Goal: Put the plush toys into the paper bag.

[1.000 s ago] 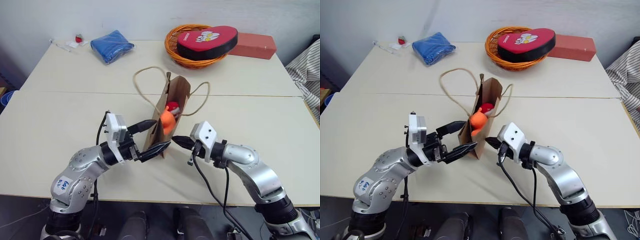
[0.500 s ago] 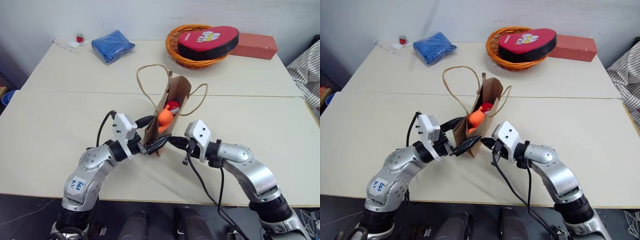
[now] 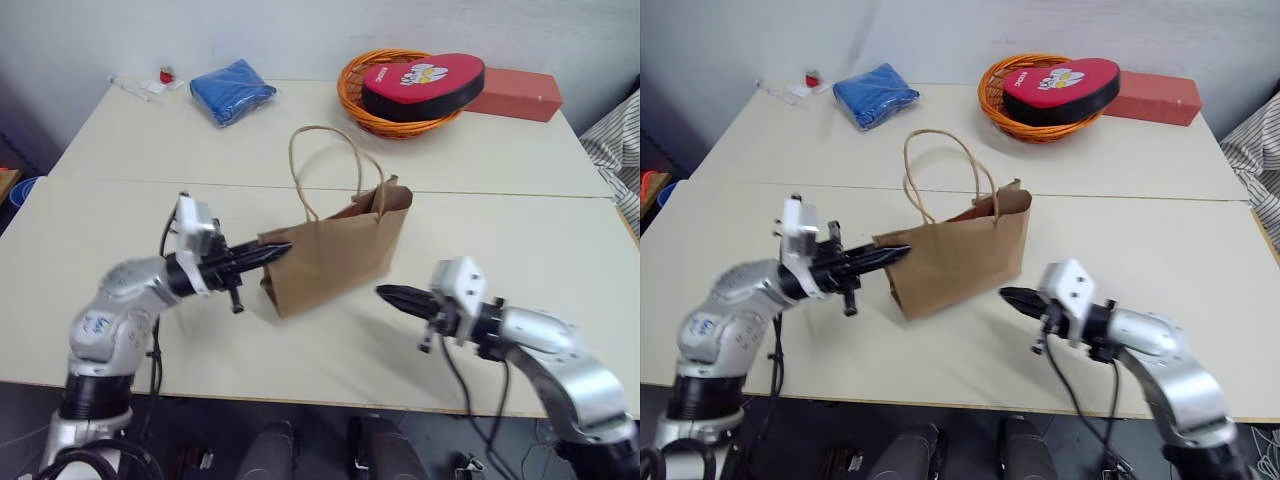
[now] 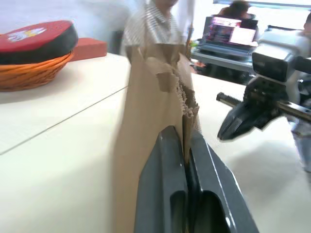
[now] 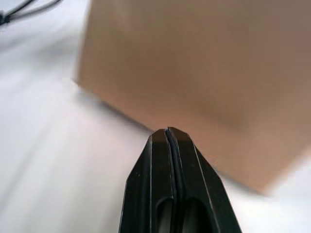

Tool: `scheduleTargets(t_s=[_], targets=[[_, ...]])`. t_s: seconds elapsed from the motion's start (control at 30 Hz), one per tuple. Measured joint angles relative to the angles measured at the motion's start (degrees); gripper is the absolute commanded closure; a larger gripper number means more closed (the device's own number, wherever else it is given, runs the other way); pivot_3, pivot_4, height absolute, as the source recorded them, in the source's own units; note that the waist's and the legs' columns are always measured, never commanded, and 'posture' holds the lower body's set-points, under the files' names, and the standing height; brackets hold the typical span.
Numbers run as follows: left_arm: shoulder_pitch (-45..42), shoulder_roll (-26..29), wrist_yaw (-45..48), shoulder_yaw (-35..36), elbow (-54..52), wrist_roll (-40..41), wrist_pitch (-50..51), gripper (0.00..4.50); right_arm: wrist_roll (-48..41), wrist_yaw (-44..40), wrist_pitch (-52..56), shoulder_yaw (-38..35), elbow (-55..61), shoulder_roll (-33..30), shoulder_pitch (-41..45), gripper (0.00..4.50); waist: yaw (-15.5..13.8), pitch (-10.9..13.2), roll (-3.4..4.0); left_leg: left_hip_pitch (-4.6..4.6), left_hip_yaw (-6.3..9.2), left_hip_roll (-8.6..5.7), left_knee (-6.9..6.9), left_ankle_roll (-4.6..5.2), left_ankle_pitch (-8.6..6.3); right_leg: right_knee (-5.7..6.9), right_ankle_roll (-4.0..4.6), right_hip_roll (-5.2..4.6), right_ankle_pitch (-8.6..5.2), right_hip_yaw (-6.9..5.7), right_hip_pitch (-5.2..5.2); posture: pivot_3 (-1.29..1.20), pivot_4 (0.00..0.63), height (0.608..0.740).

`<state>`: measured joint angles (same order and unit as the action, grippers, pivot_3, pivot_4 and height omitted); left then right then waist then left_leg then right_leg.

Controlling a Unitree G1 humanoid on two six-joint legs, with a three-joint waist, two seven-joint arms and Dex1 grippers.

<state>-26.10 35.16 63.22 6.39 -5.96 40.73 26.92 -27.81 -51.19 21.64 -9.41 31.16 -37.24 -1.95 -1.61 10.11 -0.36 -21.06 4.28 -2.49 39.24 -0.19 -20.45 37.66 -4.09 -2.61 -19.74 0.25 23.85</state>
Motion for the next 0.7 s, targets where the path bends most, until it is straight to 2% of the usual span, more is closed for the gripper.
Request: scheduleTargets(t_s=[0.03, 0.13, 0.2, 0.27, 0.4, 0.53, 0.63, 0.7], targets=[[-2.7, 0.5, 5.0, -0.9, 2.8, 0.4, 0.1, 4.46, -2.1, -3.5, -1.7, -4.4, 0.4, -2.3, -4.1, 4.50, -0.1, 0.0, 0.00, 0.01, 0.01, -0.02, -0.01, 0.02, 0.00, 0.01, -0.01, -0.01, 0.00, -0.05, -0.05, 0.00, 0.150, 0.740], [-6.6, 1.0, 12.4, -3.0, 8.0, -0.1, -1.1, 4.46, -3.3, -7.2, -3.4, -12.3, 0.5, -5.2, -9.8, 4.50, 0.3, 0.0, -0.03, 0.17, -0.02, 0.01, -0.01, 0.04, 0.00, 0.04, -0.05, 0.03, 0.03, 0.01, -0.19, 0.00, 0.150, 0.740], [-10.8, -1.3, 18.2, -6.6, 14.6, -3.4, -5.9, 4.46, -3.6, -8.6, -5.5, -18.9, -0.1, -5.3, -14.4, 4.50, 0.2, 0.0, -0.03, 0.33, -0.10, -0.01, -0.02, 0.04, 0.00, 0.01, -0.05, 0.05, 0.03, 0.04, -0.29, 0.00, 0.150, 0.740], [-12.6, -3.2, 21.0, -8.1, 19.7, -6.4, -10.7, 4.46, -3.4, -9.5, -8.1, -22.5, -0.5, -5.3, -16.5, 4.50, 0.4, 0.0, -0.03, 0.56, -0.22, 0.02, -0.07, 0.05, -0.01, 0.08, -0.05, 0.11, 0.02, 0.19, -0.40, 0.00, 0.150, 0.740], [-13.5, -5.7, 22.7, -9.5, 27.6, -11.9, -20.8, 4.46, -1.2, -9.2, -14.3, -24.2, -2.2, -3.0, -18.1, 4.50, 0.9, 0.0, -0.04, 0.65, -0.28, 0.07, -0.10, 0.06, -0.01, 0.17, -0.05, 0.16, 0.02, 0.26, -0.39, 0.00, 0.150, 0.740], [-13.4, -5.8, 22.7, -9.6, 30.0, -14.9, -25.8, 4.46, -0.4, -7.2, -16.9, -23.7, -2.2, -1.1, -18.1, 4.50, 0.8, 0.0, -0.05, 0.65, -0.27, 0.07, -0.08, 0.05, -0.01, 0.17, -0.05, 0.11, 0.02, 0.27, -0.40, 0.00, 0.150, 0.740], [-13.0, -4.9, 22.6, -9.6, 30.0, -15.9, -25.9, 3.90, -0.2, -6.5, -17.9, -22.1, -2.2, -0.8, -17.5, 4.50, 0.6, 0.0, -0.04, 0.65, -0.26, 0.07, -0.07, 0.05, -0.01, 0.17, -0.04, 0.10, 0.02, 0.27, -0.38, 0.00, 0.150, 0.740], [-12.0, -4.0, 22.6, -9.5, 28.8, -16.1, -25.0, 3.33, 0.0, -6.2, -18.6, -22.0, -2.4, -0.8, -16.9, 4.50, 0.6, 0.0, -0.03, 0.65, -0.26, 0.07, -0.07, 0.05, -0.01, 0.17, -0.04, 0.10, 0.02, 0.27, -0.38, 0.00, 0.150, 0.740]])
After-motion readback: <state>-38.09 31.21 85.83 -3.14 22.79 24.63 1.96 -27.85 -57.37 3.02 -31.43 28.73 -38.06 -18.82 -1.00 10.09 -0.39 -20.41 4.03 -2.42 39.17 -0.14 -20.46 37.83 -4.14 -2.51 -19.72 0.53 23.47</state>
